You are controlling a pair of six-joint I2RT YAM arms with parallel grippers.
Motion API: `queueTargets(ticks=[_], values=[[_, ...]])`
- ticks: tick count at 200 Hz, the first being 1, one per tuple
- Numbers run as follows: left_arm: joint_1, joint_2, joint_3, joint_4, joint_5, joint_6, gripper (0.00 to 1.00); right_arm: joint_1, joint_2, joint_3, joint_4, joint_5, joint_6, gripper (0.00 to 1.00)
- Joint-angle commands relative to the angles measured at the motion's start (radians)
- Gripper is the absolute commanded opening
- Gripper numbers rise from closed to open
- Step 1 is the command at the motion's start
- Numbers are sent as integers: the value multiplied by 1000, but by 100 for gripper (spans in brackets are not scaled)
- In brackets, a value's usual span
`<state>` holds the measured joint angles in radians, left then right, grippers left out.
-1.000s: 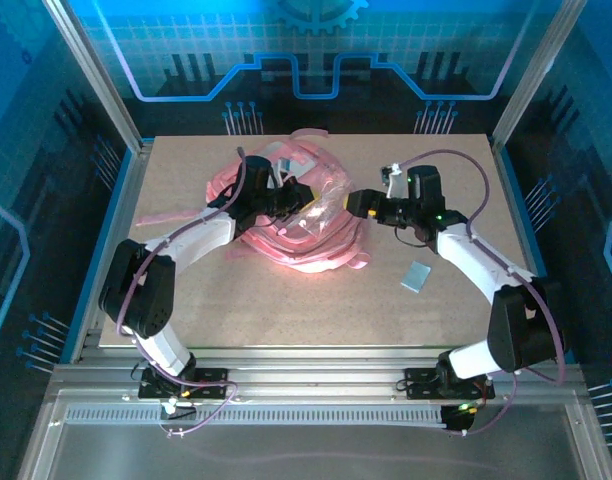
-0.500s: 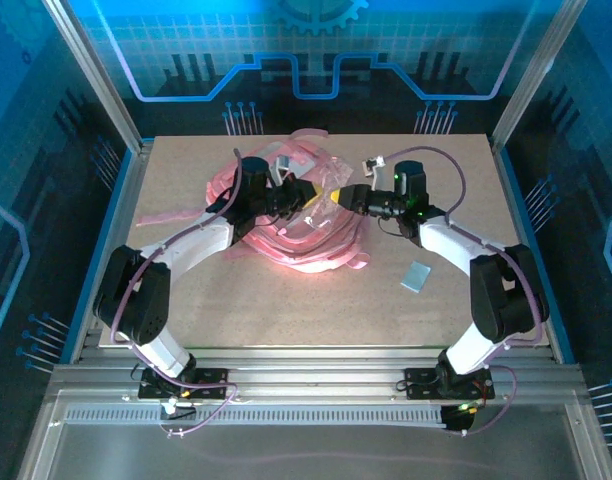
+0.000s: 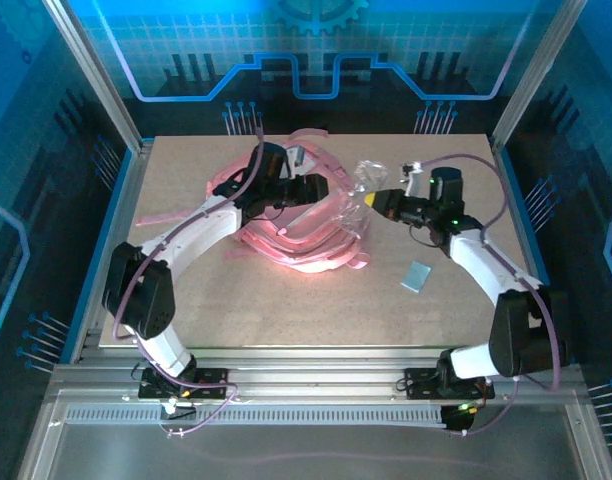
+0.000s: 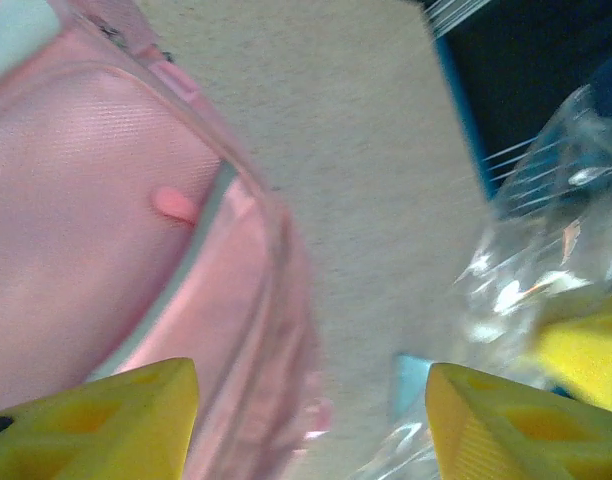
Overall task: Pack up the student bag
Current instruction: Pass the loose stationery, then open the student bag at the top-center of the table.
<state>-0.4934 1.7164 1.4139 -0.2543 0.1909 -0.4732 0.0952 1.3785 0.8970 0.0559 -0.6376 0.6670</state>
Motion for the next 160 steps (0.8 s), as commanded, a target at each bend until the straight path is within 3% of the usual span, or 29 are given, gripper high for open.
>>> queueTargets(ticks=[1,43,82,112,131,143,160], values=[[-76,71,56,-184,-213,283,61,-91,-41,-69,-135,31,-18,0],[-183,206,123,-250,-491,424,61,-202,-89,-122,-166,-12,-20,0],[-188,300,188,-299,-596,430,57,-211,-163,-147,-216,-4,-59,0],[-187,317,202,-297,-629,450,39,-212,-208,-172,-248,10,-84,0],[-187,333,211,-296,-647,472,19,-212,-216,-175,-254,3,-90,0],[-187,343,224,-312,-653,475,0,-211,-216,-172,-253,-4,-87,0],[-188,331,247,-347,-628,466,0,-212,-213,-169,-237,-22,-70,0]])
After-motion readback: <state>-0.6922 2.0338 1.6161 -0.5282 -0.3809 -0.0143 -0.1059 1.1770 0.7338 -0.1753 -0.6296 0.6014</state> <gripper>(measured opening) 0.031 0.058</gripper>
